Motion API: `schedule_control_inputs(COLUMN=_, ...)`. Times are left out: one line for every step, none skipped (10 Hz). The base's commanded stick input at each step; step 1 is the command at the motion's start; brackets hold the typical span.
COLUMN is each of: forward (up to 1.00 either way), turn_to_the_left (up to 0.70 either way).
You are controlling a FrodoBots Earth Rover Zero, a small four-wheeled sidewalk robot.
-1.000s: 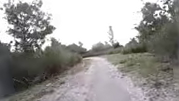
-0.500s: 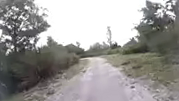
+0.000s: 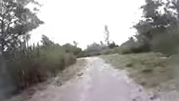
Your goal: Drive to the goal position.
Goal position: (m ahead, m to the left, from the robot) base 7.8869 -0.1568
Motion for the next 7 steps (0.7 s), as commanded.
schedule_control_inputs(forward=1.0, turn_to_the_left=0.0)
schedule_control_inputs(forward=1.0, turn_to_the_left=0.0)
schedule_control_inputs(forward=1.0, turn_to_the_left=0.0)
schedule_control_inputs(forward=1.0, turn_to_the_left=0.0)
schedule_control_inputs(forward=1.0, turn_to_the_left=0.0)
schedule_control_inputs(forward=1.0, turn_to_the_left=0.0)
schedule_control_inputs(forward=1.0, turn_to_the_left=0.0)
